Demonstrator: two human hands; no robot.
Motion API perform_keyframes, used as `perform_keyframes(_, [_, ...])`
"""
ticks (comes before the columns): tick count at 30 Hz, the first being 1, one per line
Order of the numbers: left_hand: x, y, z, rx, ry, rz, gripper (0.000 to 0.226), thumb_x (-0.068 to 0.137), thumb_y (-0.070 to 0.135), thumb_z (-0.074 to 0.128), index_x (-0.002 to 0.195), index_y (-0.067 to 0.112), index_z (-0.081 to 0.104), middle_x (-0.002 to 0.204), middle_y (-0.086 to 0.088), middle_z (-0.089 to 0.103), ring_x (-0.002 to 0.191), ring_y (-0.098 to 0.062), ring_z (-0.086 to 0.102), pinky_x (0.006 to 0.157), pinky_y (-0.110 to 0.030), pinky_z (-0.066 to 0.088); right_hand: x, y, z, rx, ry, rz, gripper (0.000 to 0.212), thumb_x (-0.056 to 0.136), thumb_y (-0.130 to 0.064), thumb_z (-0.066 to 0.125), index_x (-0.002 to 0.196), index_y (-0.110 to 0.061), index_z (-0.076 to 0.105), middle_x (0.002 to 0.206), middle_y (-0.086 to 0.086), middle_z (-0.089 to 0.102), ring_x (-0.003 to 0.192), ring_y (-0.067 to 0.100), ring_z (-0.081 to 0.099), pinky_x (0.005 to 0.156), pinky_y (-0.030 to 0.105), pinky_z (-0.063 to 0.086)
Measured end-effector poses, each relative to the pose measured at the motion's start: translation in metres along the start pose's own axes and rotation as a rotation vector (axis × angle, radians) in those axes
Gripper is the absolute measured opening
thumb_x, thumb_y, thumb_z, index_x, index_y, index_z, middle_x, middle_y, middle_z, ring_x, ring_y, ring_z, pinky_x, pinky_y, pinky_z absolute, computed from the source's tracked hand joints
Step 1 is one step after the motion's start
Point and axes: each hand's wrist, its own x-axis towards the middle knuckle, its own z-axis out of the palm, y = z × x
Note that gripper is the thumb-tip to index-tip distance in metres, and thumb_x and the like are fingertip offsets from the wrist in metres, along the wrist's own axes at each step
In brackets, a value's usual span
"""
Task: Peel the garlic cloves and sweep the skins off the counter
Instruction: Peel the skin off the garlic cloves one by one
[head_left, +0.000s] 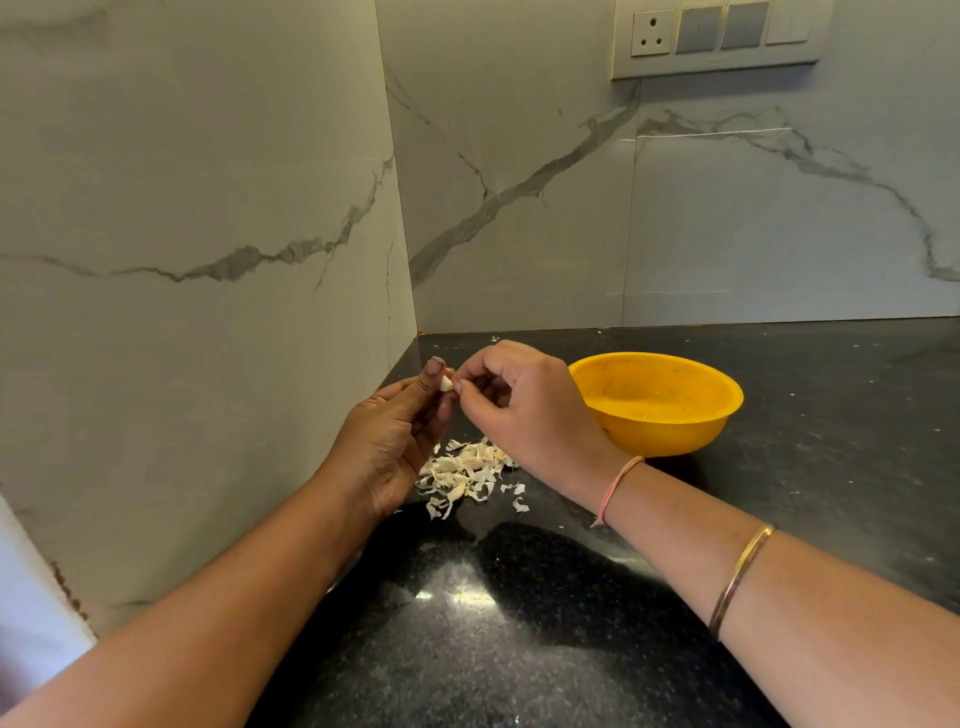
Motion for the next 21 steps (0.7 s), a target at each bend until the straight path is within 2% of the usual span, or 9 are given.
perform_keyframes(5, [0.0002, -0.0004, 0.0013, 0.008, 0.017, 0.014, 0.022, 0.061, 0.015, 0.067, 0.079, 0.002, 0.064, 0.064, -0.004, 0.067, 0.054, -0.005, 0.063, 0.053, -0.012, 0.053, 0.0004, 0.0012, 0.0008, -0.043, -0.008, -0.039, 0.007, 0.085, -0.008, 0.062, 0.084, -0.006, 0.069, 0.079, 0.002, 0.061, 0.068, 0.008, 0.051, 0.058, 0.018, 0.044])
perform_keyframes(9, [-0.0012, -0.0013, 0.0009, 0.062, 0.012, 0.039, 0.023, 0.062, 0.015, 0.067, 0.079, 0.001, 0.063, 0.064, -0.004, 0.067, 0.055, -0.005, 0.063, 0.054, -0.012, 0.053, 0.0004, 0.0017, 0.0018, -0.065, -0.02, -0.042, 0.006, 0.085, -0.007, 0.061, 0.081, -0.006, 0.066, 0.076, 0.001, 0.058, 0.066, 0.009, 0.049, 0.056, 0.019, 0.043])
perform_keyframes(17, [-0.002, -0.0018, 0.0005, 0.127, -0.002, 0.057, 0.023, 0.061, 0.019, 0.067, 0.078, 0.003, 0.063, 0.061, -0.001, 0.068, 0.053, -0.004, 0.061, 0.053, -0.011, 0.052, 0.0014, 0.0031, 0.0011, -0.067, -0.058, -0.02, 0.007, 0.085, -0.005, 0.059, 0.082, -0.006, 0.065, 0.076, -0.001, 0.057, 0.064, 0.003, 0.046, 0.055, 0.013, 0.037])
perform_keyframes(21, [-0.0014, -0.0043, -0.0013, 0.288, -0.021, 0.129, 0.022, 0.063, 0.025, 0.067, 0.075, 0.006, 0.066, 0.06, 0.001, 0.067, 0.051, -0.004, 0.057, 0.059, -0.015, 0.052, 0.0032, 0.003, -0.0013, -0.061, -0.034, 0.021, 0.007, 0.086, -0.006, 0.058, 0.082, -0.007, 0.064, 0.076, -0.002, 0.055, 0.064, 0.001, 0.044, 0.055, 0.006, 0.032])
